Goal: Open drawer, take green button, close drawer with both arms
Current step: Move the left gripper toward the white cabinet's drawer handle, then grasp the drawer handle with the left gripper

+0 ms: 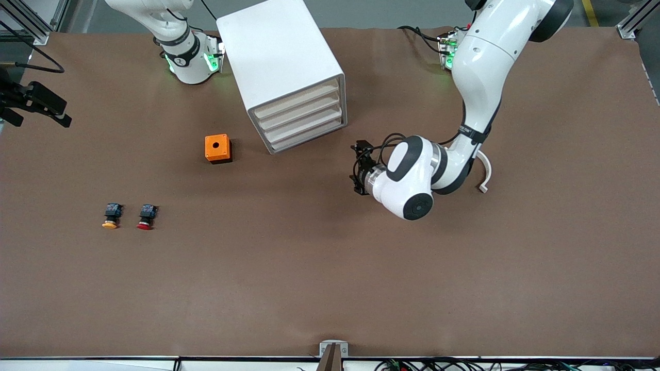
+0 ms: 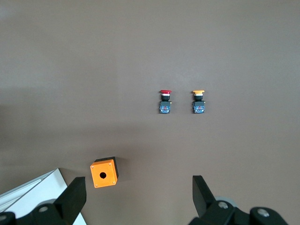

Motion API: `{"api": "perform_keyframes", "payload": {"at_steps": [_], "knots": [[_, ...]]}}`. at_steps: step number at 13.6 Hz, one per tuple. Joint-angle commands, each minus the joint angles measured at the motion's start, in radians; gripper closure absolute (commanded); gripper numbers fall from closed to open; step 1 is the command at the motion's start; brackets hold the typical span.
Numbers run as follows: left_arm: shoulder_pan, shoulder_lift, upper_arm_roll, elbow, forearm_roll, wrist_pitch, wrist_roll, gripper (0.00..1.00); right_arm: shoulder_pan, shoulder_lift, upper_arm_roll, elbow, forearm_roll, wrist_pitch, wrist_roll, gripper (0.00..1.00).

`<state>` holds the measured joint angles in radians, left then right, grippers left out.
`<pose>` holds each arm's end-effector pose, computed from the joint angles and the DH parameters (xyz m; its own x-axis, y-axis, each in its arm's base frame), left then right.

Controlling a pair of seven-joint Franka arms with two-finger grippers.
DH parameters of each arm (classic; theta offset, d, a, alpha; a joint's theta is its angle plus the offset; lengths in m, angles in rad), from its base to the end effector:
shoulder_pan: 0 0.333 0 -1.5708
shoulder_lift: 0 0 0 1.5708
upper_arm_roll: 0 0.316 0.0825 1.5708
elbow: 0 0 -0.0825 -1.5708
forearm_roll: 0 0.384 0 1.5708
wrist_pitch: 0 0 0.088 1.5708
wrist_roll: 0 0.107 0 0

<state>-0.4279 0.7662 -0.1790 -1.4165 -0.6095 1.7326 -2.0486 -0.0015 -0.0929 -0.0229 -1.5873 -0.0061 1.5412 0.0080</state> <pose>0.5459 -0.4159 0.2420 -0.2449 0.9240 -0.2938 0.7425 -0.0161 -0.6697 0.5221 -0.0141 0.6641 0.9984 -0.0325 0.0468 -0.0328 -0.9995 0.0036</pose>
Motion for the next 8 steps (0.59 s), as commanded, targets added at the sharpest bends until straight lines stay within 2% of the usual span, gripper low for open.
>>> {"api": "perform_keyframes", "payload": {"at_steps": [1,8], "knots": [[-0.005,0.027,0.006,0.019,-0.097,-0.001,-0.059,0.00,0.000,0.016,0.003,0.027,-0.014,-0.007,0.012,0.00],[-0.006,0.076,0.007,0.016,-0.228,-0.001,-0.150,0.00,0.000,0.016,0.003,0.027,-0.014,-0.007,0.012,0.00]]}}
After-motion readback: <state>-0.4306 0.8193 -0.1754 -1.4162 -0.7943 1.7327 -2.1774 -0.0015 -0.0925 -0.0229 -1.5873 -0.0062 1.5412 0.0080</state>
